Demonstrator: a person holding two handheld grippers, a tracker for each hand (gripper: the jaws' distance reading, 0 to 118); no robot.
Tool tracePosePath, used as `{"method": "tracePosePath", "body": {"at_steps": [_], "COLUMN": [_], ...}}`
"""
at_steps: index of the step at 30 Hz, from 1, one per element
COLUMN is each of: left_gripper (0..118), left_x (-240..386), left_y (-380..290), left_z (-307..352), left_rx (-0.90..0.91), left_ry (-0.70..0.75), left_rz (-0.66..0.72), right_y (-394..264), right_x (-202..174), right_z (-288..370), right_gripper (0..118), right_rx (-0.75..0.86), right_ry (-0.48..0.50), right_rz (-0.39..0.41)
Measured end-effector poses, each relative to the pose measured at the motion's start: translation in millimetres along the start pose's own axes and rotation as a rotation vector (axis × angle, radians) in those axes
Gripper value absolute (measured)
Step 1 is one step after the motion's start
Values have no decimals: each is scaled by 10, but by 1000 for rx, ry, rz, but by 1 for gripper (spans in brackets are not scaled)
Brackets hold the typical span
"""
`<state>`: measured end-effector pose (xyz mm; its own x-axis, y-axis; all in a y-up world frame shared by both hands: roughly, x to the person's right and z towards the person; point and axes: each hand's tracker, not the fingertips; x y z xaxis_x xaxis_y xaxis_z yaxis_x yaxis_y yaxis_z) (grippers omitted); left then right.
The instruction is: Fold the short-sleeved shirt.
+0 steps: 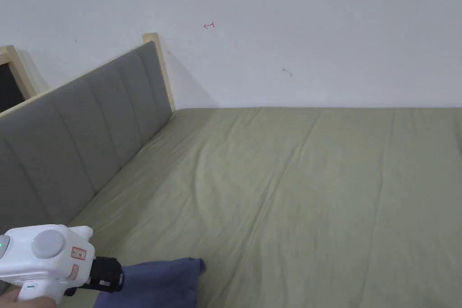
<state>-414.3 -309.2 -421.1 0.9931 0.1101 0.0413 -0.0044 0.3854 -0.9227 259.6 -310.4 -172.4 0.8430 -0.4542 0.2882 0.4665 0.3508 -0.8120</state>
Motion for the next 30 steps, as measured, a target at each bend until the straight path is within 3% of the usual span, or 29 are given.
{"method": "tracePosePath", "body": {"at_steps": [4, 8, 9, 11, 12, 16, 18, 22, 24, 26, 28, 30], "left_gripper": [98, 92, 80, 22, 4, 2, 1, 2, 1, 2, 2, 2], "left_x": [489, 1481, 1736, 2229, 2449, 3115, 3380, 3699, 3780, 3881, 3956, 3972], "left_y": [-157, -351, -396, -511, -567, -786, -842, -1002, -1139, -1268, -1355, -1395], "left_z": [77, 209, 241, 315, 344, 588, 829, 1325, 1577, 1771, 1884, 1928], "left_rx": [121, 158, 160, 172, 169, 272, 418, 816, 1001, 1153, 1260, 1272], "left_ry": [-144, -187, -200, -241, -271, -440, -387, -276, -267, -226, -163, -180], "left_rz": [6, -167, -216, -286, -293, -260, -315, -348, -288, -336, -364, -365], "right_y": [4, 20, 30, 60, 76, 216, 260, 201, 111, 14, -80, -124], "right_x": [-87, -171, -199, -253, -270, -243, -294, -516, -674, -793, -899, -941], "right_z": [65, 151, 183, 274, 327, 635, 853, 1242, 1368, 1460, 1501, 1517], "right_gripper": [0, 0, 0, 0, 0, 0, 0, 0, 0, 0, 0, 0], "right_rx": [17, 18, 18, 38, 61, 186, 302, 637, 797, 928, 1032, 1090], "right_ry": [-13, -14, -23, -129, -178, -141, -121, -110, -159, -178, -180, -177], "right_rz": [51, 102, 117, 132, 128, 123, 166, 332, 428, 494, 527, 508]}}
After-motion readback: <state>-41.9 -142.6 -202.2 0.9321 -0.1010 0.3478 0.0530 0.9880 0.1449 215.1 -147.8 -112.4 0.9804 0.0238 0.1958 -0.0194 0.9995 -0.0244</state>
